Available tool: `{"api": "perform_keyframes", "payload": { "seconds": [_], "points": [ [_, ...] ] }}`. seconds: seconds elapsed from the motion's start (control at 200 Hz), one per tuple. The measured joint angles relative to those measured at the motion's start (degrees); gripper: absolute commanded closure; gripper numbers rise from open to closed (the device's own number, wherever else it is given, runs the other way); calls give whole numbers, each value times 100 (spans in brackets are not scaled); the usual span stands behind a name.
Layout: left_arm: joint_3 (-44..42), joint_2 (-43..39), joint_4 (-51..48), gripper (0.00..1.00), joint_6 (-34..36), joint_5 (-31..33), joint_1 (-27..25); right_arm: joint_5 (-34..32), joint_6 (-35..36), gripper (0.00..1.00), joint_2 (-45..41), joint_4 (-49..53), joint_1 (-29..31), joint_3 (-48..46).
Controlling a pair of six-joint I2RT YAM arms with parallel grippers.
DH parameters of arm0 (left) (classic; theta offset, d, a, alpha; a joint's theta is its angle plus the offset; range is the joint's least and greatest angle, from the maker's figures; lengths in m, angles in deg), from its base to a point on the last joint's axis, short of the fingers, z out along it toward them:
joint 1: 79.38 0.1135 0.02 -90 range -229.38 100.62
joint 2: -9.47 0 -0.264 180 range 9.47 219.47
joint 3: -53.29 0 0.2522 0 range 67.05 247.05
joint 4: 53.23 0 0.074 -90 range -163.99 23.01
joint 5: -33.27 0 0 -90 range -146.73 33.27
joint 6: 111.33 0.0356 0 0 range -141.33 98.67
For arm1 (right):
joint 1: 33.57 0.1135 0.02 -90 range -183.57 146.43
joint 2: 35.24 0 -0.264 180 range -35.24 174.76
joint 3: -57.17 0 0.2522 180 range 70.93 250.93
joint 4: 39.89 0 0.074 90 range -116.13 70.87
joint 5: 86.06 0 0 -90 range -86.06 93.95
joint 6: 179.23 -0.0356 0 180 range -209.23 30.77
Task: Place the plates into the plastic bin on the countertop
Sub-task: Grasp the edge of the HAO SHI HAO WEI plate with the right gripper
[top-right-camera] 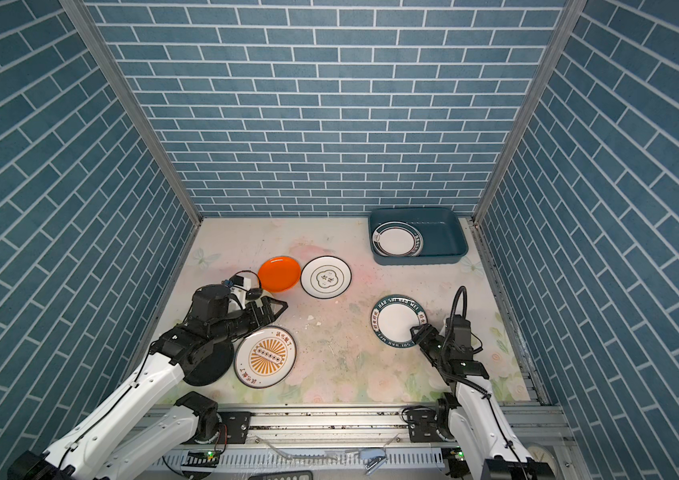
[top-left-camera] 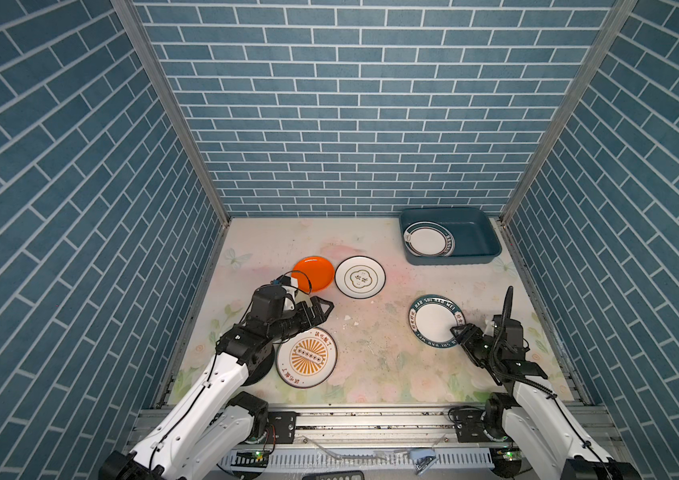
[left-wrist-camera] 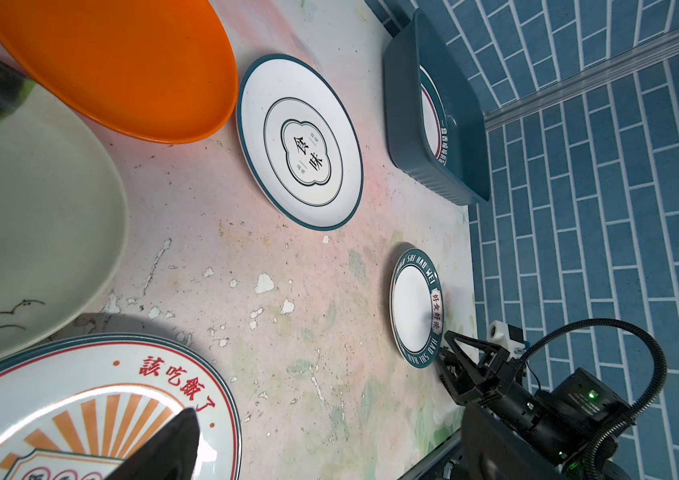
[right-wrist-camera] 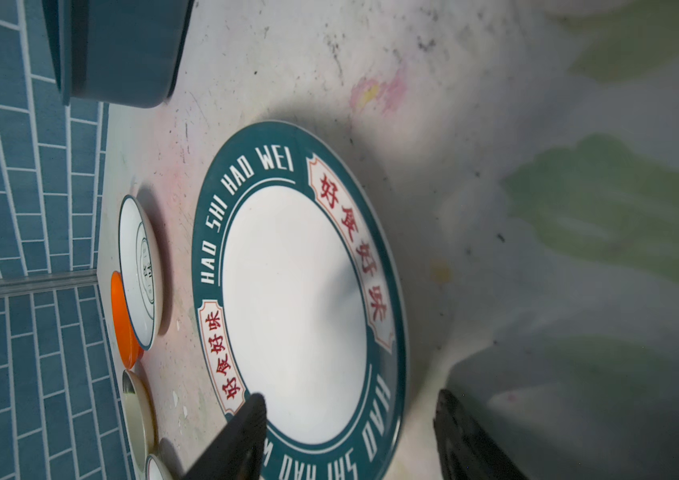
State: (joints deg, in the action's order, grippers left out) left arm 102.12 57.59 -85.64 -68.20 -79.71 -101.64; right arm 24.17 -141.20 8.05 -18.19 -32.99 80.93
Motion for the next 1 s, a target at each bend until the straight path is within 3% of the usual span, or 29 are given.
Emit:
{"api": "perform_keyframes", "payload": {
  "seconds": [0.38,0.715,0.82,0.94,1.0],
  "points": [
    [501,374,-348,0,20,225,0,-297,39,60,59,-286,0,-173],
    [868,813,20,0,13,387,0,-243,-13,77,72,-385,0,-173],
    [894,1062,166,0,0,380,0,-247,-31,84,170,-413,0,-168],
    [951,1274,306,0,-15,358,0,-227,-96,98,376,-466,0,-120],
    [968,1327,363,0,-26,339,0,-170,-166,100,457,-570,-11,-20]
  ]
}}
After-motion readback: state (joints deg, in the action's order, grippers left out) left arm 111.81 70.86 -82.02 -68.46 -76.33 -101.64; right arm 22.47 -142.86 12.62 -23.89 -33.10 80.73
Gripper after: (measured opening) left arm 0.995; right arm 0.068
